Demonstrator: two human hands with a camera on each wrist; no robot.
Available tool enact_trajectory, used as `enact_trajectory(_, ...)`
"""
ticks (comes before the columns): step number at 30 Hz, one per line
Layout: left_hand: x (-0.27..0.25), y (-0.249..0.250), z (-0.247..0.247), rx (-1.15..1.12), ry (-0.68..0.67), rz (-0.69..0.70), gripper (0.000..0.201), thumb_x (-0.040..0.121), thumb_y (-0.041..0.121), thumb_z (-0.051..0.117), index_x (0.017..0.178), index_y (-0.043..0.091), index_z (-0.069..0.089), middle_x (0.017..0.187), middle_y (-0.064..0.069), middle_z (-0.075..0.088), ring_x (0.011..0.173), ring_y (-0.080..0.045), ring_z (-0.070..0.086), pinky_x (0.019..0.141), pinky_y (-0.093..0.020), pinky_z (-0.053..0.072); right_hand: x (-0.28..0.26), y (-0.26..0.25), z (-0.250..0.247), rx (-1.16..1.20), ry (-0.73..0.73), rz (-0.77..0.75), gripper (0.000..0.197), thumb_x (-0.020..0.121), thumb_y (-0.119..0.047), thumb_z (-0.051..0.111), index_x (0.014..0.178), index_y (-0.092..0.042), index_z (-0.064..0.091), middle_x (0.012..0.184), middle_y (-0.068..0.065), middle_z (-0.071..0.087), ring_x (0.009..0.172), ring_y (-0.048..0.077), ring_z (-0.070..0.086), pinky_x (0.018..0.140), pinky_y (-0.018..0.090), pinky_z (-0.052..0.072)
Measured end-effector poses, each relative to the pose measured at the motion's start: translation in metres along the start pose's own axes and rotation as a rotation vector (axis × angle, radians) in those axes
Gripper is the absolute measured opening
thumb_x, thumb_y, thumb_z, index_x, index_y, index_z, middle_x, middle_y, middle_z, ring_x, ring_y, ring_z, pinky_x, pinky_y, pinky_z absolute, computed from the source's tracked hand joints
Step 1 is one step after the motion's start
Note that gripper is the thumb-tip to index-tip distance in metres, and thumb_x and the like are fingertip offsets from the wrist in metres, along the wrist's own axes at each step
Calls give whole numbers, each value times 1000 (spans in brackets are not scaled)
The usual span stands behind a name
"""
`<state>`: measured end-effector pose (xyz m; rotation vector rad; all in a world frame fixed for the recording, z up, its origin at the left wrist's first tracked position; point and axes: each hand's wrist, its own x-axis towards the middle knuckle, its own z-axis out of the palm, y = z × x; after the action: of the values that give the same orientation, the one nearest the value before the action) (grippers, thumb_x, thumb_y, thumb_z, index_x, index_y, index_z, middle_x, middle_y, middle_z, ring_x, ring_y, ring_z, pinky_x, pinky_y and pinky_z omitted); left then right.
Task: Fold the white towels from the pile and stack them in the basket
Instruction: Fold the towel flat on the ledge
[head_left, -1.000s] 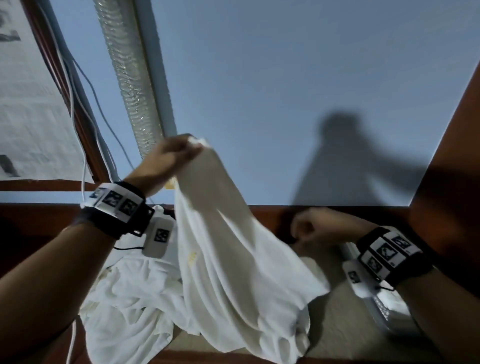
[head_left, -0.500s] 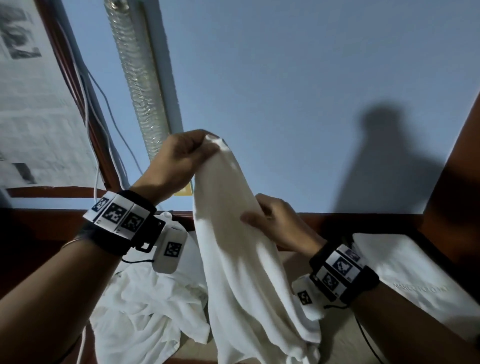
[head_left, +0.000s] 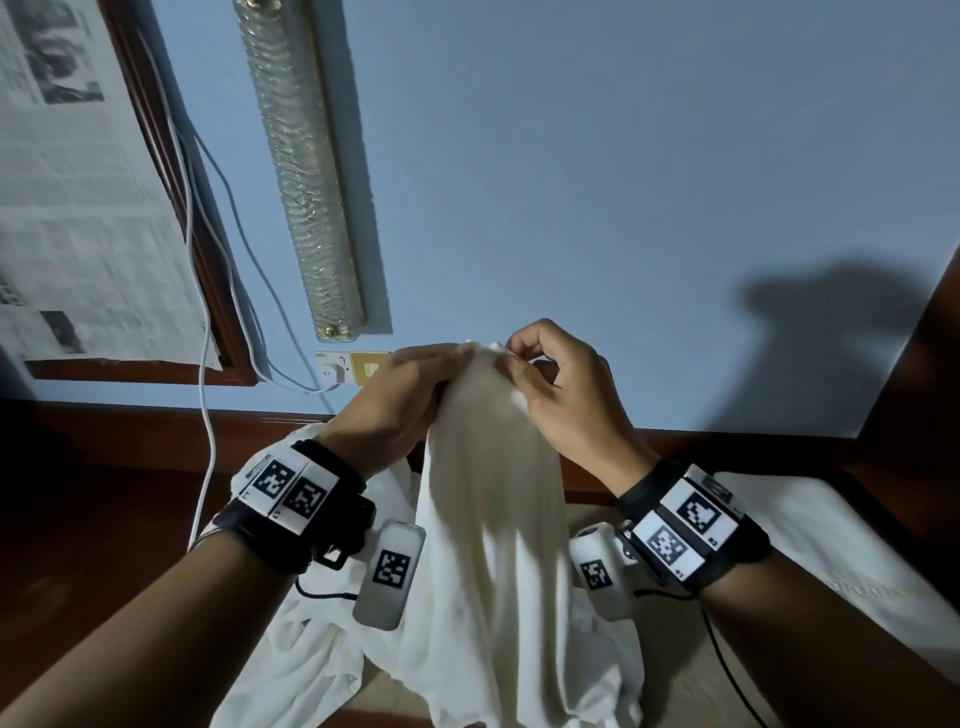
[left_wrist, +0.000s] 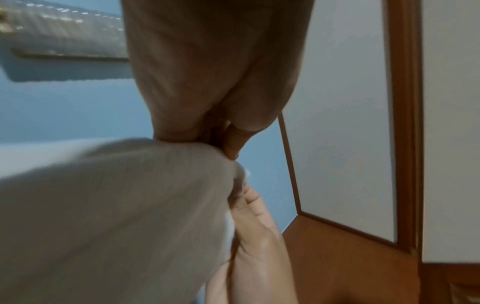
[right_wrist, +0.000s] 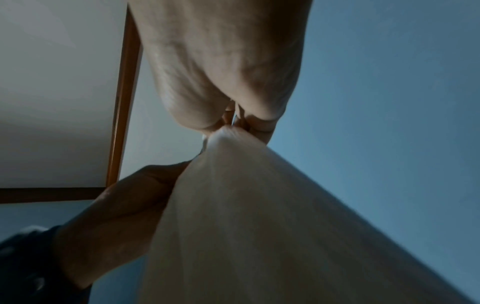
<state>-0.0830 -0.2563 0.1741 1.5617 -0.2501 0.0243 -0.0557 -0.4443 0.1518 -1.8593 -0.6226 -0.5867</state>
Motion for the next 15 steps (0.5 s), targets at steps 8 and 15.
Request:
enact_trajectory(8, -4, 2, 1, 112, 51, 78, 31, 108, 19, 53, 112, -3, 75, 111, -26, 75, 103, -35, 73, 94, -44, 57, 2, -6, -6, 15, -53, 52, 14, 88, -36, 83, 87, -24, 75, 86, -15, 75, 74, 12, 70, 68, 30, 57)
enact_trajectory(15, -13, 14, -2, 316, -35, 216, 16, 100, 8, 65, 110, 8, 77, 107, -8, 79, 106, -29, 75, 101, -49, 56, 3, -13, -9, 59, -9, 74, 20, 86, -43, 82, 86, -25, 75, 85, -11, 75, 74, 15, 71, 68, 32, 58)
